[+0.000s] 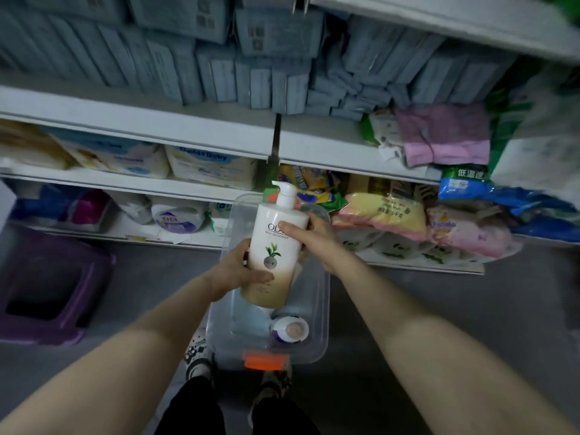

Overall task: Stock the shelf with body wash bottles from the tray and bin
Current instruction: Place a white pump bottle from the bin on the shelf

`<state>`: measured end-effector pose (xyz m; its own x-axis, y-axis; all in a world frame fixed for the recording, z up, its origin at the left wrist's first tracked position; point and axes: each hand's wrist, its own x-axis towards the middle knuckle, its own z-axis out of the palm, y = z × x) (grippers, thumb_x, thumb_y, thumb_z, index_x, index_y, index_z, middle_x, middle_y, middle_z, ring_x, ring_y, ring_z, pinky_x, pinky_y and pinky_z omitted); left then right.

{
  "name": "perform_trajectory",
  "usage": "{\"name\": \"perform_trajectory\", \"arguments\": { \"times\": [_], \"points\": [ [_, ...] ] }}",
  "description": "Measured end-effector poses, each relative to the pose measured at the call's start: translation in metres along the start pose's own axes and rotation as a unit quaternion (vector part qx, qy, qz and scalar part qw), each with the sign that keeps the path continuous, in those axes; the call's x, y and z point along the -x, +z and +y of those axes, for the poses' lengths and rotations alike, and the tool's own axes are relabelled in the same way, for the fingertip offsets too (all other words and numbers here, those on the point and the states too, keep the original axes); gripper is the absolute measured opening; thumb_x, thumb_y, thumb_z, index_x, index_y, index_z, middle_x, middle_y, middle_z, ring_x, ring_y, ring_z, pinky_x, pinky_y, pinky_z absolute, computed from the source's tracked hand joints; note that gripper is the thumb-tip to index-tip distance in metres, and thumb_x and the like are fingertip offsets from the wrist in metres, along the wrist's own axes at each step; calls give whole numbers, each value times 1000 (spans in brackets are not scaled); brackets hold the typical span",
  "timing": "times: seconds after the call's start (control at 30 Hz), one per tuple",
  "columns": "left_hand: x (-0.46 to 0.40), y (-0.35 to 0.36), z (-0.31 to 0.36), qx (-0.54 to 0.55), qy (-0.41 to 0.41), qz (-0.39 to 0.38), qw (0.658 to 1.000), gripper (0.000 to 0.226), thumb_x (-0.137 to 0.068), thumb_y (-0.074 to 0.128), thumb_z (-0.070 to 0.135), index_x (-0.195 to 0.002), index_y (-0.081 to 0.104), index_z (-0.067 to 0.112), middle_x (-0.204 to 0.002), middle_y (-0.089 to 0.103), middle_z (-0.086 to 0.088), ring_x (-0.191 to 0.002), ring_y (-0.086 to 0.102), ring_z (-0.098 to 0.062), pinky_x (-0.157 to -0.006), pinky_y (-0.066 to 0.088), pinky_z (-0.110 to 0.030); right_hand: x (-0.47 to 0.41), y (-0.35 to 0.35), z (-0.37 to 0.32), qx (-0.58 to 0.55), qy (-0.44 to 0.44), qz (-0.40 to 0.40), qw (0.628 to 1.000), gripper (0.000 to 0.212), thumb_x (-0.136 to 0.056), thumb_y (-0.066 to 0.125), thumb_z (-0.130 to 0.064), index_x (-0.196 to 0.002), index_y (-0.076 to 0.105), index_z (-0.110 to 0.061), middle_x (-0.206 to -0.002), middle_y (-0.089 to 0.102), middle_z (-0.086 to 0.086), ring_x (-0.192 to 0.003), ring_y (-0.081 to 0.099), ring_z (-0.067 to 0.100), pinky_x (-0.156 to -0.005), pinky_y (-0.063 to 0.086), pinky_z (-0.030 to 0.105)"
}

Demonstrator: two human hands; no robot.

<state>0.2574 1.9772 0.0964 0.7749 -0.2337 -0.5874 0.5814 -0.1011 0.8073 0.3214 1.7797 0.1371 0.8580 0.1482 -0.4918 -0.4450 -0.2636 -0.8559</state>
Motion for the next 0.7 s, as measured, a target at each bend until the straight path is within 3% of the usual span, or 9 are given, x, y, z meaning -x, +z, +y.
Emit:
{"name": "perform_trajectory", "arguments": {
  "times": [0.13,0.27,0.37,0.5,0.7],
  "points": [
    [32,0,39,0,19,-23,1000,86,-57,91,16,-131,49,31,-120,62,-5,-112,61,-21,-89,56,-45,23,-9,-39,-24,-13,7,1000,36,-81,80,-38,-108,68,-17,-100,77,4,-94,74,27,-72,60,39],
    [60,3,80,-10,76,-11,997,83,-63,89,13,-132,48,36,-118,65,-5,-109,64,-21,-88,57,-46,43,-20,-86,-23,-64,3,998,43,-83,78,-39,-116,67,-15,-106,76,0,-96,73,17,-76,59,33],
    [76,4,108,-3,125,7,992,77,-65,89,8,-128,53,33,-114,70,-7,-106,67,-24,-88,56,-49,57,-26,-123,-21,-97,-4,995,40,-87,74,-40,-117,65,-16,-106,75,-1,-91,73,13,-65,57,25],
    [99,3,148,-6,198,59,978,73,-63,88,6,-124,55,31,-109,72,-6,-103,68,-24,-85,58,-44,65,-33,-174,-3,-169,-23,985,39,-86,76,-38,-116,64,-15,-110,73,3,-98,71,18,-80,58,31],
    [121,-3,215,19,268,121,956,77,-66,86,6,-130,49,28,-111,70,-7,-100,69,-24,-73,60,-40,74,-43,-251,13,-241,-74,968,68,-79,83,-33,-134,51,-12,-122,69,7,-108,70,22,-91,58,42]
  ]
}}
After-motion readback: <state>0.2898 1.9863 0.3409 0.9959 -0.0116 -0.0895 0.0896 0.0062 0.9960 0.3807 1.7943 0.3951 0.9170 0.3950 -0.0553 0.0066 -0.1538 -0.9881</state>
